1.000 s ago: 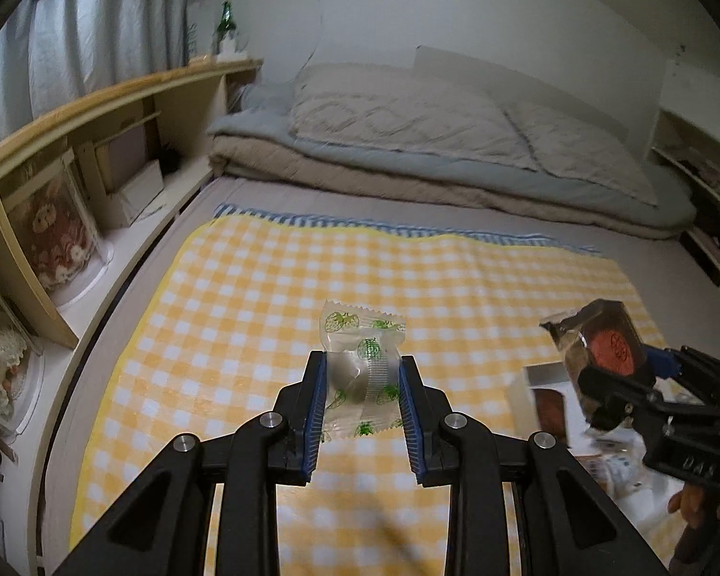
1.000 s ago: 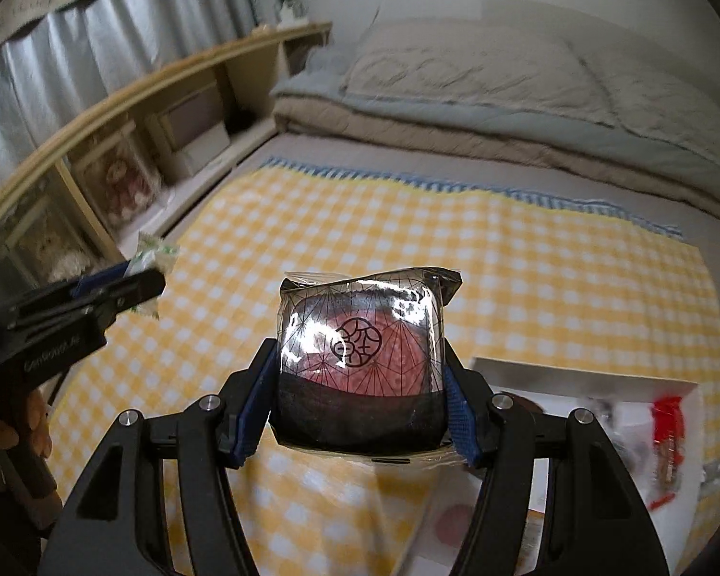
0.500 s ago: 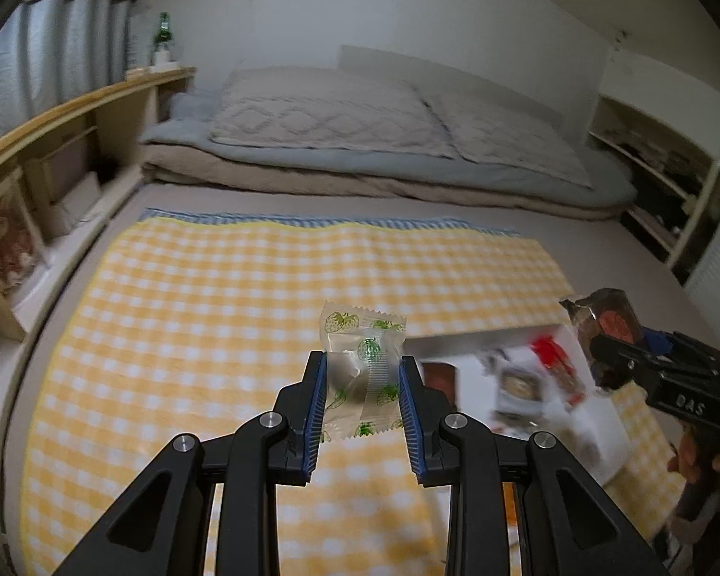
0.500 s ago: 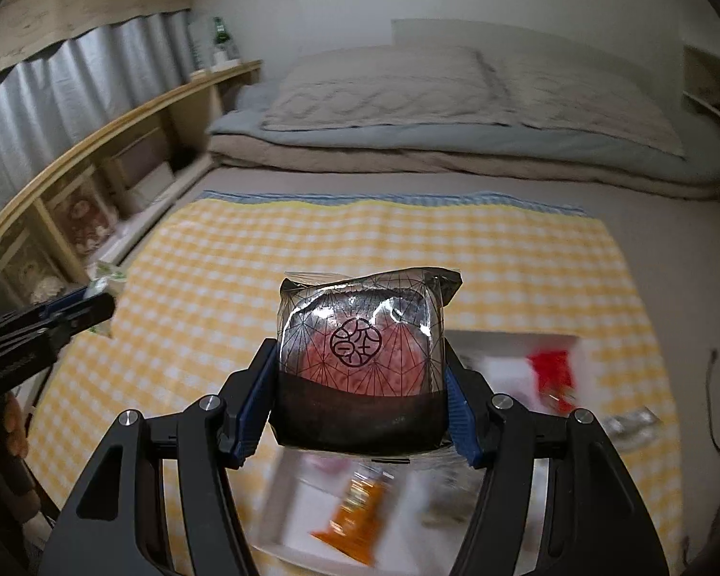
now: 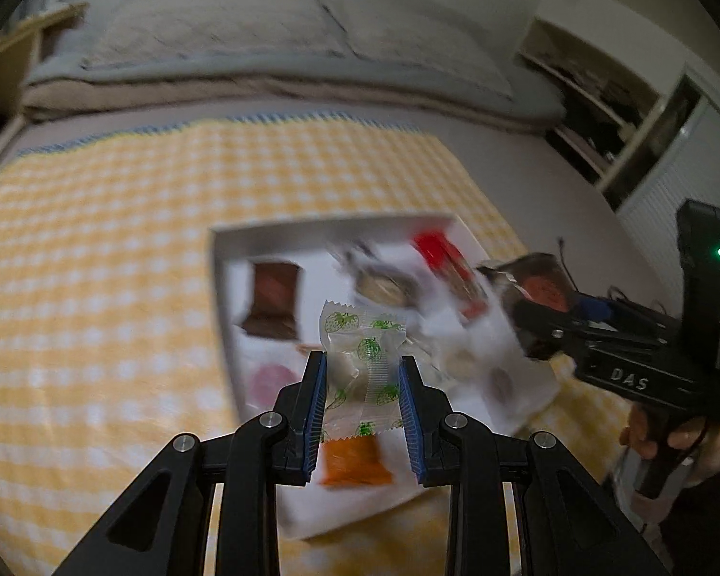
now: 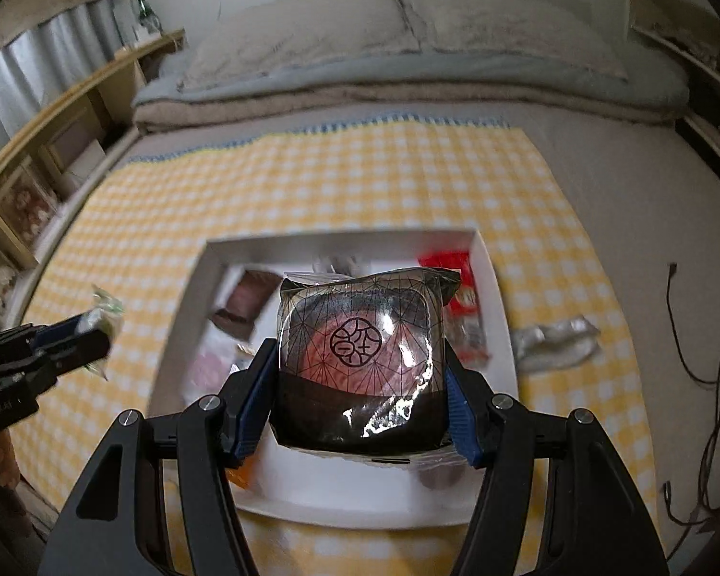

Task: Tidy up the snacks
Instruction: 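Carry the candy and dark cake packet over the white tray, then open both tools to drop the candy and cake packet into the tray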

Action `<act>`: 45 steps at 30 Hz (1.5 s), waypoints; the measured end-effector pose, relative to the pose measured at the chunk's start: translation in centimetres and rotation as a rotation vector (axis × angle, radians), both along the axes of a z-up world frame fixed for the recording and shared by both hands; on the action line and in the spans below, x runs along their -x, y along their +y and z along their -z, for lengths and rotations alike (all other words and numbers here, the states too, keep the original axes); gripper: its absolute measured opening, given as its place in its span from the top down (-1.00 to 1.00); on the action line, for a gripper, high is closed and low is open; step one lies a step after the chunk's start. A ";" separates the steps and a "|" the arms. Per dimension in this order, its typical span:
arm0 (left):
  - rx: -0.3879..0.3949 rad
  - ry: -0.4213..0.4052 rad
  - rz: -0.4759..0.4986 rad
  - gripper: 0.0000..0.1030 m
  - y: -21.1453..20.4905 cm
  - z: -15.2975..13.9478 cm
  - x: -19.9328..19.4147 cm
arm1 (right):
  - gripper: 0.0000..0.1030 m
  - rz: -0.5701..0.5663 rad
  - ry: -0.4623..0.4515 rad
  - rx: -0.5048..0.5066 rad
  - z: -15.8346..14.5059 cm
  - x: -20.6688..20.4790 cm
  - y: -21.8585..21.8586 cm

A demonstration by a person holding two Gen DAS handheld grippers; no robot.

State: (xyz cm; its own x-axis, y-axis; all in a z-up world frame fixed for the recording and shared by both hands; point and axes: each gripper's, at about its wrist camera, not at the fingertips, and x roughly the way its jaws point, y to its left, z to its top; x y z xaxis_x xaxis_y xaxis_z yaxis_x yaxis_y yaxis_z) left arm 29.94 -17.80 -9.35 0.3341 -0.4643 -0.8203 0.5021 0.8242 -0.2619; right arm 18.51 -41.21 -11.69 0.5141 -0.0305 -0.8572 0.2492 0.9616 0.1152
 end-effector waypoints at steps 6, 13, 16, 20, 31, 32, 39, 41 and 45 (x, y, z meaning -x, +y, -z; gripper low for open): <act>-0.030 0.098 0.085 0.44 -3.2 2.3 -0.5 | -0.24 -0.054 0.118 -0.033 3.1 0.7 -0.8; -0.062 0.192 0.101 0.44 -4.8 4.8 -1.5 | -0.23 -0.117 0.318 0.010 7.2 1.1 -0.6; -0.079 0.206 0.097 0.44 -5.2 5.8 -2.0 | -0.23 -0.133 0.358 0.019 8.5 0.9 -0.2; -0.090 0.212 0.083 0.44 -5.1 6.3 -2.3 | -0.23 -0.163 0.362 -0.033 9.7 0.0 1.0; -0.095 0.228 0.058 0.44 -4.1 7.4 -2.2 | -0.23 -0.165 0.354 -0.250 11.2 -1.1 1.9; -0.090 0.232 0.057 0.44 -4.0 7.5 -2.2 | -0.23 -0.165 0.363 -0.241 11.6 -0.9 1.8; 0.012 0.269 0.067 0.44 -5.0 8.0 -2.4 | -0.24 -0.050 0.359 -0.169 12.0 0.1 -2.1; 0.051 0.287 0.072 0.44 -5.4 8.4 -2.5 | -0.24 -0.038 0.347 -0.189 11.8 0.4 -2.8; 0.099 0.318 0.074 0.44 -6.0 9.8 -2.8 | -0.24 -0.043 0.350 -0.173 11.5 0.5 -2.9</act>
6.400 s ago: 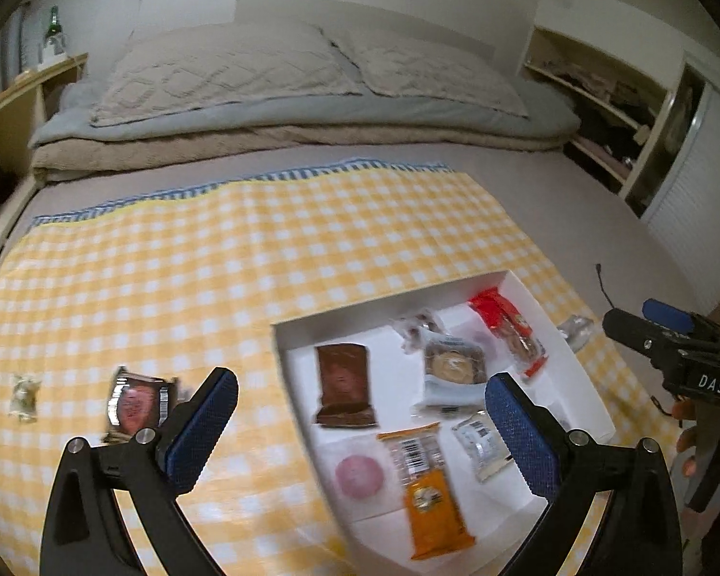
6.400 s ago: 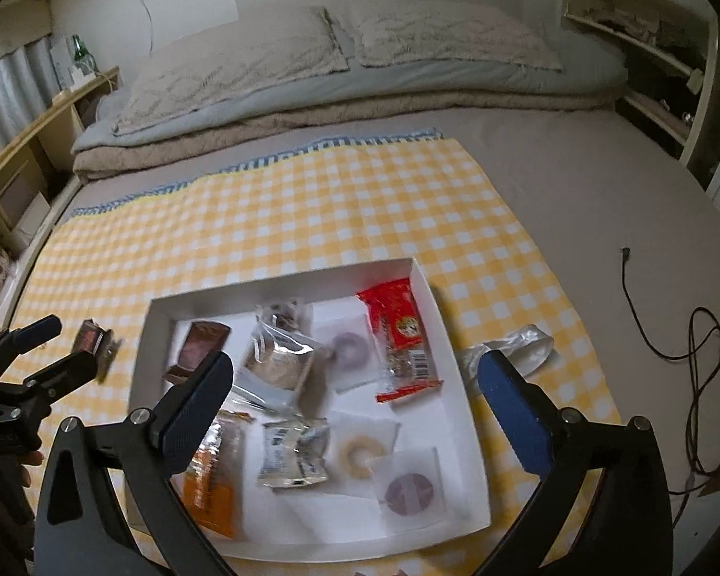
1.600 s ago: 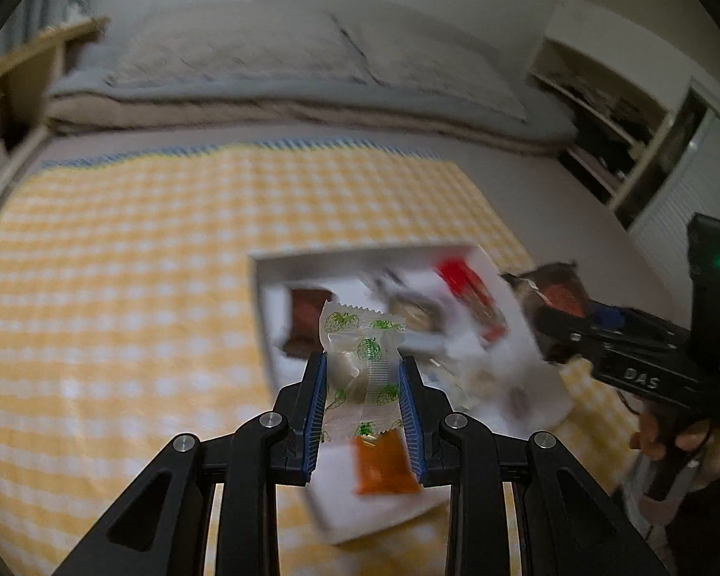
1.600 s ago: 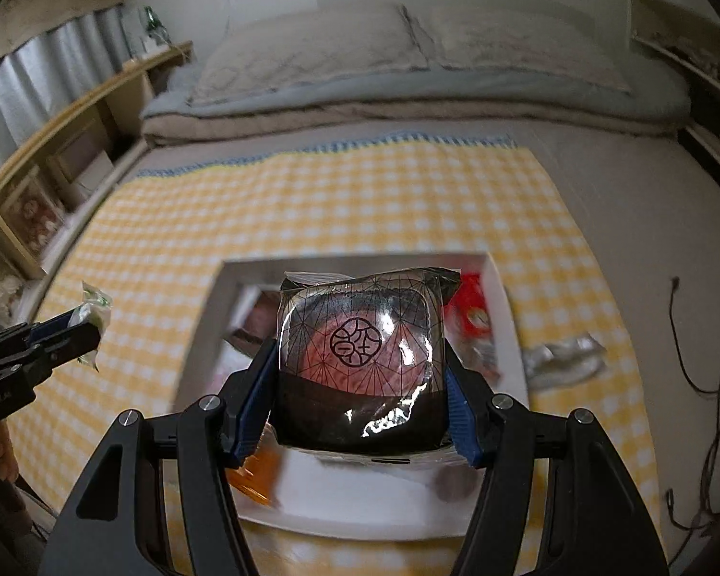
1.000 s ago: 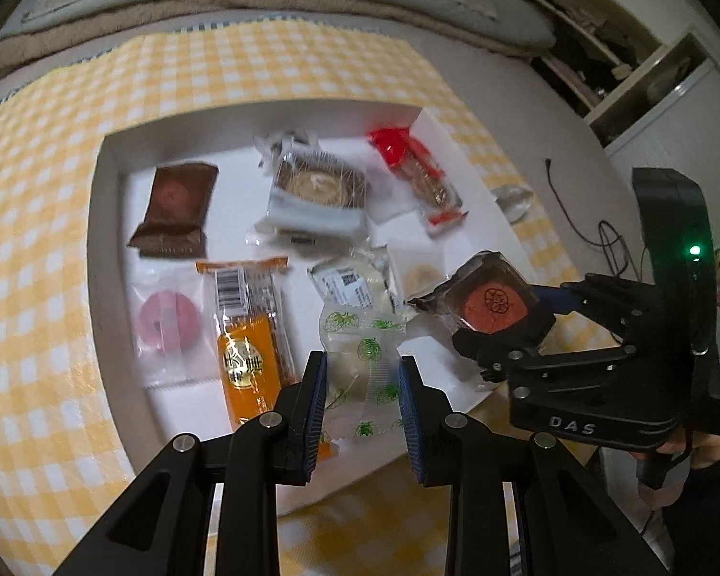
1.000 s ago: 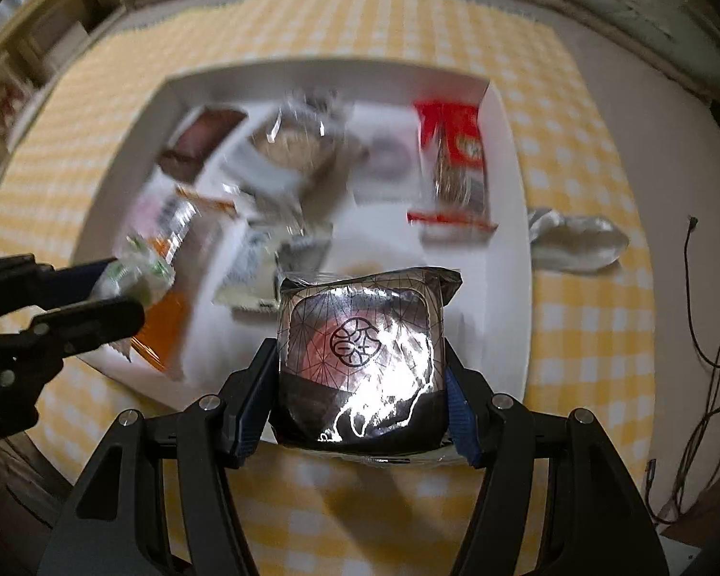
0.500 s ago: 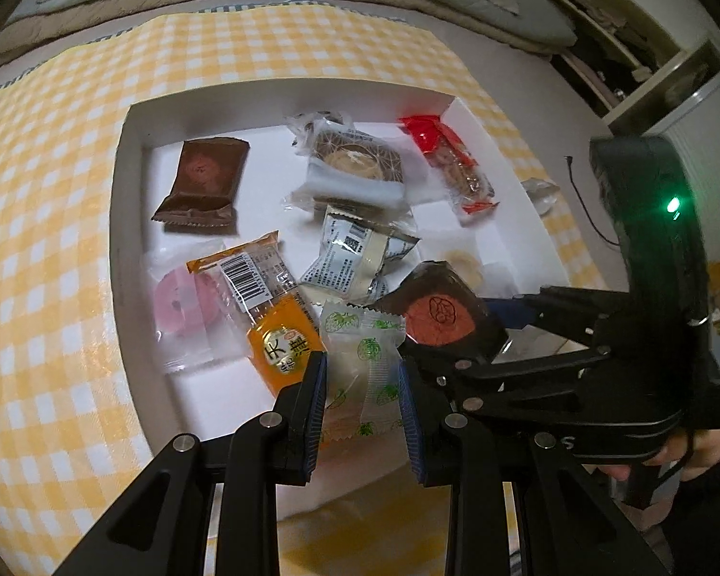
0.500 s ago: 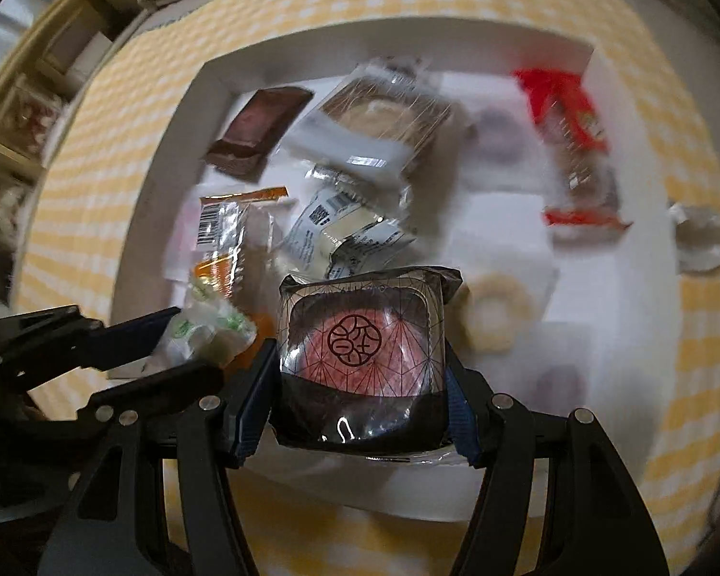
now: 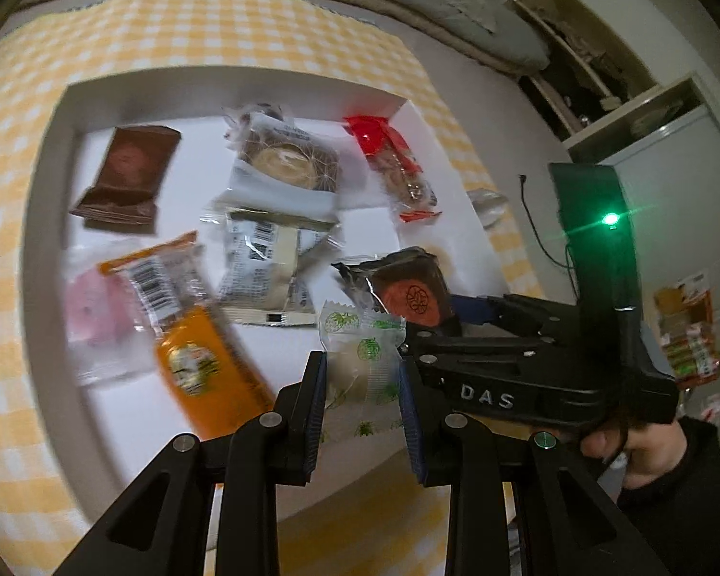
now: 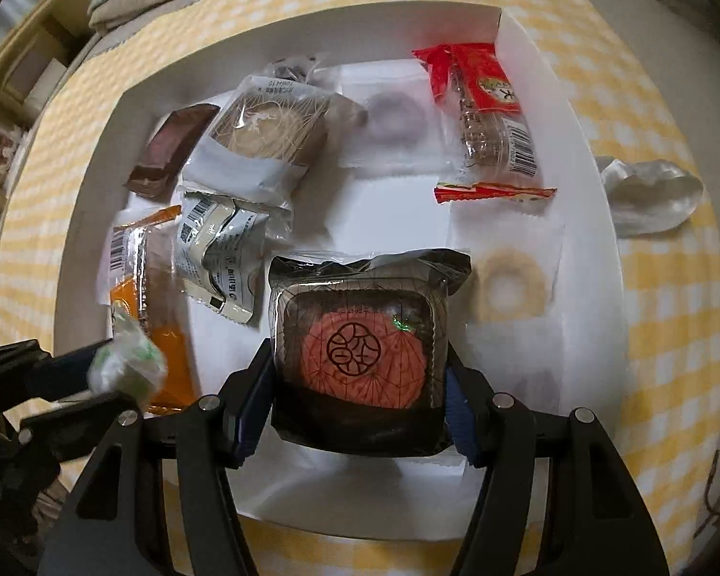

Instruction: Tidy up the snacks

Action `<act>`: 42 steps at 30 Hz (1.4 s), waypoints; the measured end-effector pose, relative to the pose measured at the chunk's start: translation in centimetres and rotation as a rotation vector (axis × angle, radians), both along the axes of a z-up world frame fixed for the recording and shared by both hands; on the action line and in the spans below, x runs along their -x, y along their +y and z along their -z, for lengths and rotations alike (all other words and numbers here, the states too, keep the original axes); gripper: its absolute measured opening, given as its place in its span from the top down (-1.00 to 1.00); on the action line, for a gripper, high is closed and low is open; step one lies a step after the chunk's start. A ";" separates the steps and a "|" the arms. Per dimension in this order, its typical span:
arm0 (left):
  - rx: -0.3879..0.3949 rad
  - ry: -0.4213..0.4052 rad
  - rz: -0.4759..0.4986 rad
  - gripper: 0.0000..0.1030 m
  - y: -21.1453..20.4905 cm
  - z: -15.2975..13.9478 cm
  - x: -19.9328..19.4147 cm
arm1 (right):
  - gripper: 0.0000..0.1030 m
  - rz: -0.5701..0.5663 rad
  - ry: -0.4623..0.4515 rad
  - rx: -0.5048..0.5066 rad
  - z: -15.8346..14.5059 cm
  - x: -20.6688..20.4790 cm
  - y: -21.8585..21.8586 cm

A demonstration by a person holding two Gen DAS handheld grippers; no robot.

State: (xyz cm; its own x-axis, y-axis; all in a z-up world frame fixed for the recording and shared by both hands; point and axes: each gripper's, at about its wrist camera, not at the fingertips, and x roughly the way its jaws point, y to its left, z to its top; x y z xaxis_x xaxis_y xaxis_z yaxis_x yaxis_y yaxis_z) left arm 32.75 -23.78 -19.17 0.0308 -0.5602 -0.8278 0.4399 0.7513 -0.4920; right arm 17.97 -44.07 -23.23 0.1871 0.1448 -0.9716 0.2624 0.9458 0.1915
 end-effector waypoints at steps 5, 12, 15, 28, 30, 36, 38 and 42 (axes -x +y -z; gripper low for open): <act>0.019 0.074 -0.069 0.44 0.9 2.8 -1.4 | -0.27 0.053 0.007 -0.046 -0.3 0.3 -1.7; -0.090 0.013 -0.060 0.41 2.1 3.3 -1.7 | -0.29 0.110 -0.010 -0.145 -1.3 1.0 -3.3; -0.115 0.001 -0.043 0.41 2.6 3.3 -1.4 | -0.29 0.111 -0.017 -0.144 -1.9 0.6 -3.4; -0.052 -0.148 -0.068 -0.73 5.0 -3.3 -0.4 | -0.48 0.071 -0.118 -0.018 -5.9 1.2 -0.8; -0.049 -0.172 -0.085 -0.97 5.9 -4.4 -0.1 | -0.62 0.062 -0.153 0.012 -7.2 1.7 -0.3; -0.070 -0.248 -0.128 -1.00 9.3 -8.6 2.1 | -1.00 0.060 -0.267 0.101 -11.0 4.1 1.2; -0.070 -0.278 -0.143 -1.00 10.4 -10.1 3.0 | -1.00 0.065 -0.311 0.145 -12.3 5.1 1.9; -0.080 -0.386 -0.162 -1.00 12.4 -14.0 5.8 | -1.00 0.079 -0.393 0.190 -14.9 6.7 3.2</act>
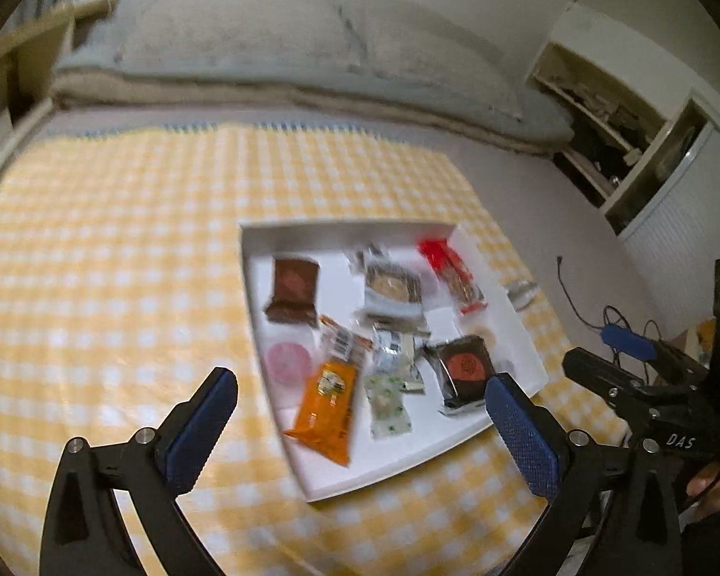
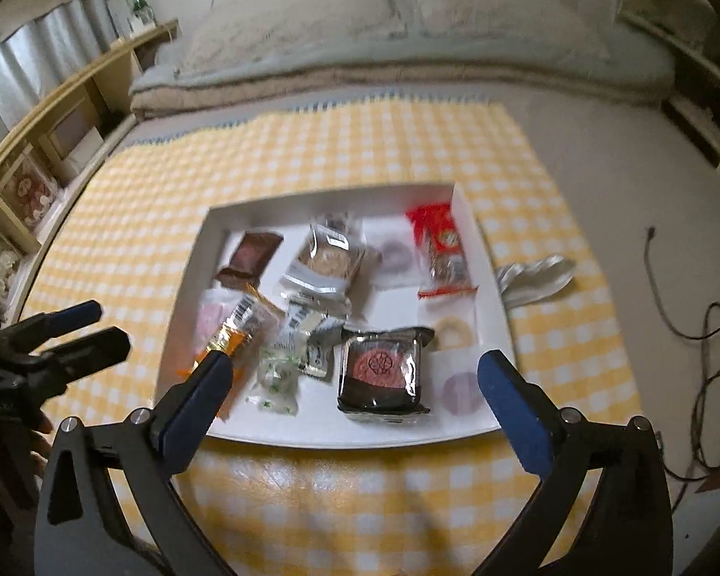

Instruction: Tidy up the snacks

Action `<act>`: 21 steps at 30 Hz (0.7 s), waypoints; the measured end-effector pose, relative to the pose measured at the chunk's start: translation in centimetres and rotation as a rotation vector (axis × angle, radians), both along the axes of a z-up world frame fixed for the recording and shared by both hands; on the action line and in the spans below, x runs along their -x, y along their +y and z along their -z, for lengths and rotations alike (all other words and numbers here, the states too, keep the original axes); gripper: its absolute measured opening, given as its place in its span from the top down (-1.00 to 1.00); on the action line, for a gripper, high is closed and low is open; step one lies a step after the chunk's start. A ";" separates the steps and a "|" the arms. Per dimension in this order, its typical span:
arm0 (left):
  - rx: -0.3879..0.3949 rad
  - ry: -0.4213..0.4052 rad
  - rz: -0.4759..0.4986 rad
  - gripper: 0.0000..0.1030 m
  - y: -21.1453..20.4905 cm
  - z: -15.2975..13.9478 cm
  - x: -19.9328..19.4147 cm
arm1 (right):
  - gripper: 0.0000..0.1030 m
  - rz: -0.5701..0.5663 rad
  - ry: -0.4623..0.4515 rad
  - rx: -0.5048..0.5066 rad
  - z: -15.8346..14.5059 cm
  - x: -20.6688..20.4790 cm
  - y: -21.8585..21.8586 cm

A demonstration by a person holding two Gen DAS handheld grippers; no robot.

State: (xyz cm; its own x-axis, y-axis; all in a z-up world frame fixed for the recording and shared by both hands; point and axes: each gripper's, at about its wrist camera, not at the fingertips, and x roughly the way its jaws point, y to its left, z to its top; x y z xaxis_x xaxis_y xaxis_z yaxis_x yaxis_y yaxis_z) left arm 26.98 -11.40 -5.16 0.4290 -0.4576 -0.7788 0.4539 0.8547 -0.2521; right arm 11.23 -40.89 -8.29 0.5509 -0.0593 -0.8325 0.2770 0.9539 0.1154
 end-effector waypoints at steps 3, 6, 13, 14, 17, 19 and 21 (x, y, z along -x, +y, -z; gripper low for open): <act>-0.003 -0.092 -0.005 -1.00 1.7 -2.8 2.5 | -1.00 0.016 -0.071 0.021 -2.0 1.4 1.0; -0.043 -0.181 -0.051 -1.00 3.5 -4.7 5.2 | -1.00 0.038 -0.143 0.045 -3.9 3.1 2.2; -0.078 -0.313 -0.141 -1.00 6.6 -6.6 11.8 | -1.00 0.066 -0.260 0.099 -6.5 7.3 5.0; -0.087 -0.336 -0.165 -1.00 7.0 -6.7 12.9 | -1.00 0.068 -0.270 0.104 -6.6 7.7 5.2; -0.091 -0.366 -0.184 -1.00 7.9 -6.5 15.8 | -1.00 0.080 -0.293 0.133 -6.9 9.1 6.0; -0.086 -0.364 -0.186 -1.00 8.4 -6.4 17.2 | -1.00 0.087 -0.304 0.149 -6.9 9.9 6.4; -0.092 -0.374 -0.197 -1.00 9.2 -6.1 19.1 | -1.00 0.091 -0.310 0.157 -6.8 10.6 6.7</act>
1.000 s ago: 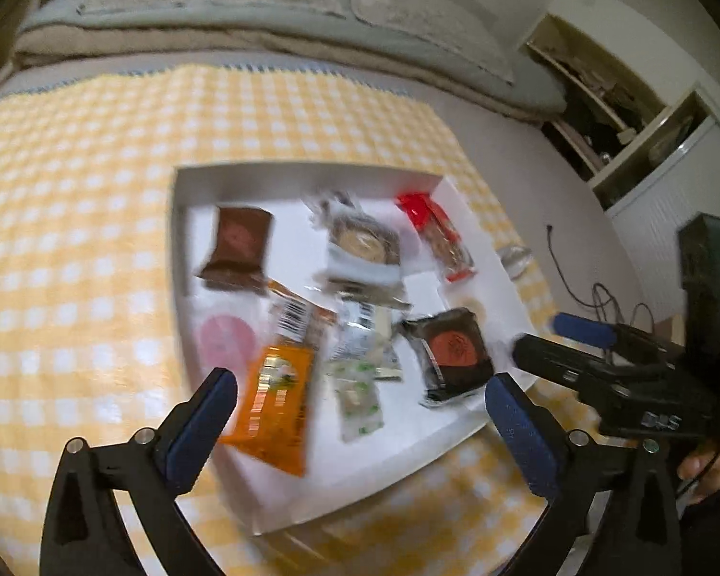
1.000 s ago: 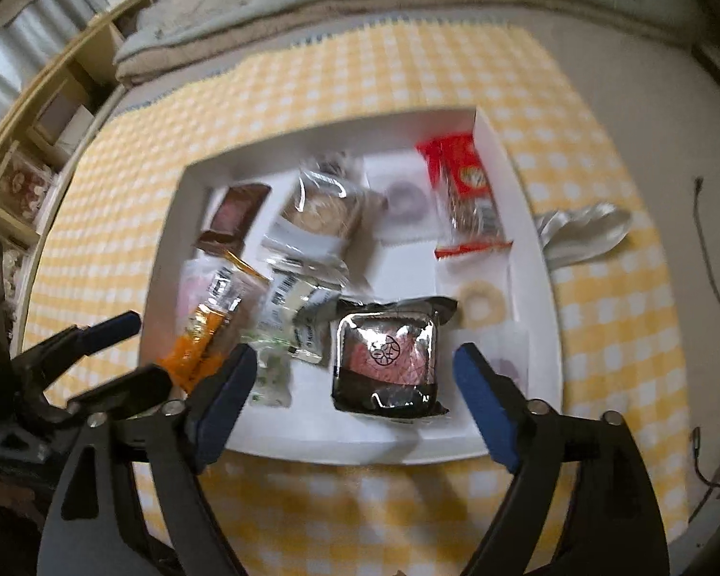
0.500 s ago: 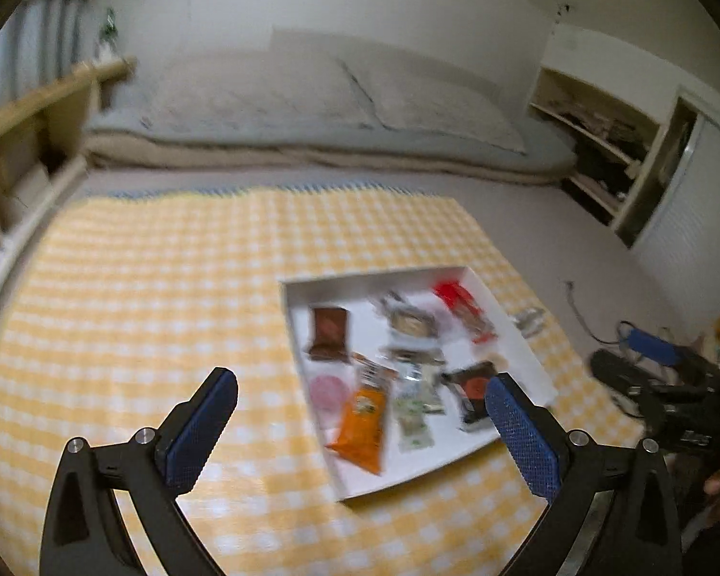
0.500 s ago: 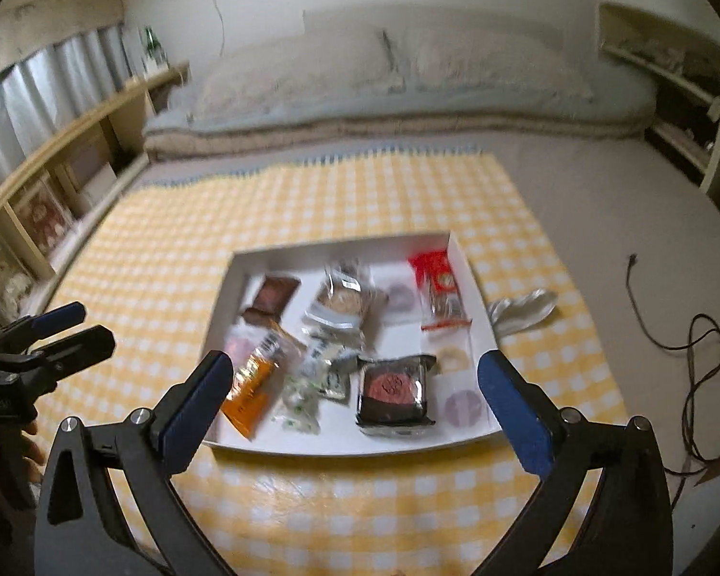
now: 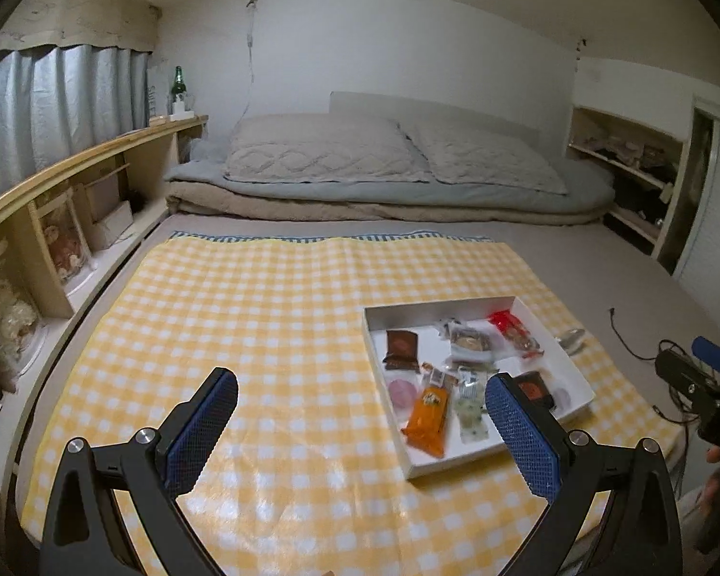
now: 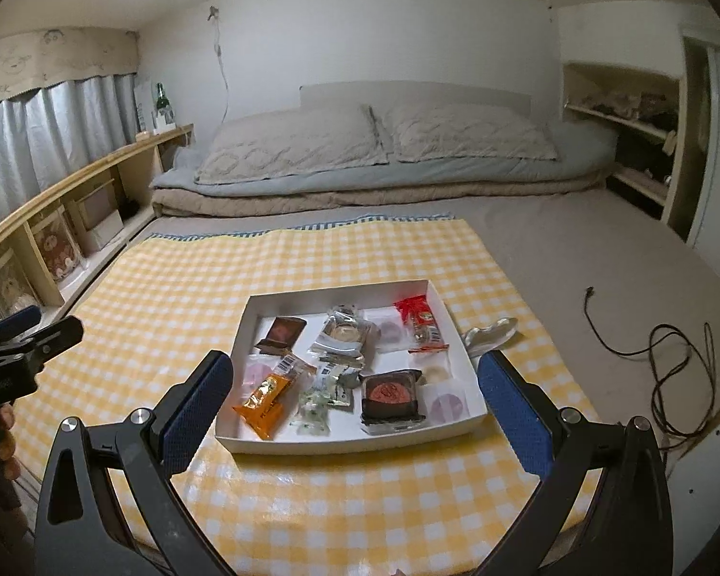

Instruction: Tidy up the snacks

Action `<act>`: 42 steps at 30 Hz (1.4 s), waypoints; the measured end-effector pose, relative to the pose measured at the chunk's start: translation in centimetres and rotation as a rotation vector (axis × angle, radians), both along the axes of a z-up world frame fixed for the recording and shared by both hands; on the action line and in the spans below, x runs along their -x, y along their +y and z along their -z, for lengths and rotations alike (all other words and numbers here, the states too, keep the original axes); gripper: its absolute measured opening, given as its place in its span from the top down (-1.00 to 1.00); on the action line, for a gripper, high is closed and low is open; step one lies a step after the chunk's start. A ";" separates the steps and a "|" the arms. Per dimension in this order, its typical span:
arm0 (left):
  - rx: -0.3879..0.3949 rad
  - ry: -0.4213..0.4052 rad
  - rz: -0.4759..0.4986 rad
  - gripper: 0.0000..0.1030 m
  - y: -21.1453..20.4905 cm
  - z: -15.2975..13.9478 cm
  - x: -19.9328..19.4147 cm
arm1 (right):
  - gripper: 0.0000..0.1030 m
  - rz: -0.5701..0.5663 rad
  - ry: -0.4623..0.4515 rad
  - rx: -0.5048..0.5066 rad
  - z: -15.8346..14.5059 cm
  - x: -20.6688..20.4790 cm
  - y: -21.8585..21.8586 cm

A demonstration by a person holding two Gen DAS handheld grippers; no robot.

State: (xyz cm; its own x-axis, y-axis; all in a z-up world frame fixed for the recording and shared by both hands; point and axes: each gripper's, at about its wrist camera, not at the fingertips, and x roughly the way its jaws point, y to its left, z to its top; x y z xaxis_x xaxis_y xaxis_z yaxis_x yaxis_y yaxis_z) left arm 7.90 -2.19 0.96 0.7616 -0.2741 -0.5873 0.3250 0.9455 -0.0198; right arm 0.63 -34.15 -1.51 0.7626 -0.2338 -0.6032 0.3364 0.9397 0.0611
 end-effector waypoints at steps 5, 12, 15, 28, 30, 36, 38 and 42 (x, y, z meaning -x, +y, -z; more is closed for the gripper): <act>-0.019 -0.009 -0.020 -1.00 1.3 0.6 3.0 | -1.00 0.006 0.002 0.023 0.8 1.5 1.3; -0.065 -0.017 -0.041 -1.00 1.2 2.2 4.0 | -1.00 0.020 -0.003 0.035 2.1 2.9 2.3; -0.073 -0.019 -0.048 -1.00 0.9 2.8 3.4 | -1.00 0.030 -0.021 0.055 2.3 3.4 2.7; -0.092 -0.011 -0.030 -1.00 0.5 4.3 1.4 | -1.00 0.026 -0.013 0.125 3.5 2.4 3.5; -0.090 -0.009 -0.029 -1.00 0.5 4.4 1.3 | -1.00 0.025 -0.011 0.121 3.5 2.4 3.5; -0.089 -0.010 -0.032 -1.00 0.5 4.5 1.2 | -1.00 0.026 -0.006 0.124 3.6 2.2 3.7; -0.088 -0.011 -0.036 -1.00 0.5 4.5 1.3 | -1.00 0.026 -0.007 0.124 3.6 2.2 3.7; -0.088 -0.012 -0.038 -1.00 0.4 4.6 1.3 | -1.00 0.024 -0.007 0.125 3.6 2.2 3.7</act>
